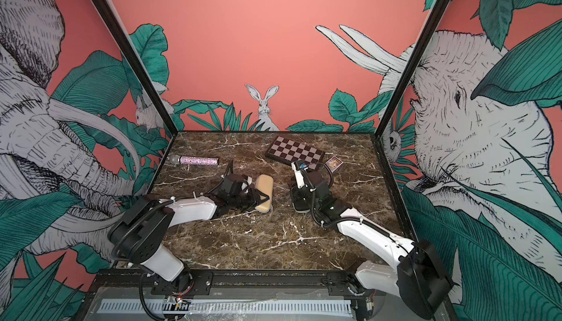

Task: Put umbrellas into zippered umbrella sleeves
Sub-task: Place the umbrella sleeve at the center of the board.

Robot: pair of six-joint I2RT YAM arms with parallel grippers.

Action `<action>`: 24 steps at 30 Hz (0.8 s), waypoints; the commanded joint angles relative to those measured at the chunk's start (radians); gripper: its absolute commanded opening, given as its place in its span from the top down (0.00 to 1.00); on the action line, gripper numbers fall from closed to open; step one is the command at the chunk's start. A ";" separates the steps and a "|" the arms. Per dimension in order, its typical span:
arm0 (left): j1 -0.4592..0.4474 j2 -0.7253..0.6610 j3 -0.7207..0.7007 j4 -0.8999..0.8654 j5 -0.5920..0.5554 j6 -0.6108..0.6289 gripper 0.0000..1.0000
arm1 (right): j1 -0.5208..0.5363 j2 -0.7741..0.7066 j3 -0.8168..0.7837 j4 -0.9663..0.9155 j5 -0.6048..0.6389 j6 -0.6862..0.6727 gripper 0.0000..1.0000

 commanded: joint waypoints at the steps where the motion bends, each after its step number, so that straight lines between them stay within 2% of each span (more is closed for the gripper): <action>1: -0.012 0.039 -0.029 0.345 -0.076 -0.099 1.00 | -0.010 -0.001 -0.030 -0.064 0.036 0.040 0.63; 6: -0.017 0.096 -0.030 0.327 -0.099 -0.047 0.88 | -0.011 0.010 -0.028 -0.061 0.025 0.069 0.63; 8: -0.009 0.112 -0.027 0.270 -0.063 -0.030 0.82 | -0.011 0.006 -0.027 -0.065 0.029 0.067 0.63; 9: -0.006 0.108 -0.026 0.228 -0.038 -0.023 0.74 | -0.010 0.003 -0.025 -0.073 0.032 0.064 0.63; 11: -0.004 0.061 -0.040 0.149 -0.037 0.000 0.47 | -0.013 -0.006 -0.020 -0.086 0.034 0.056 0.63; 12: -0.002 0.018 -0.035 0.042 -0.054 0.031 0.33 | -0.014 -0.010 -0.016 -0.094 0.036 0.053 0.63; 13: 0.002 -0.029 -0.013 -0.091 -0.072 0.077 0.24 | -0.015 -0.013 -0.014 -0.101 0.039 0.051 0.63; 15: 0.017 -0.103 0.024 -0.269 -0.107 0.158 0.16 | -0.019 -0.019 -0.005 -0.112 0.037 0.044 0.63; 21: 0.099 -0.248 0.092 -0.653 -0.131 0.294 0.14 | -0.027 -0.052 0.060 -0.217 0.023 0.005 0.63; 24: 0.107 -0.356 0.116 -0.830 -0.224 0.376 0.15 | -0.050 -0.104 0.101 -0.318 0.021 -0.013 0.62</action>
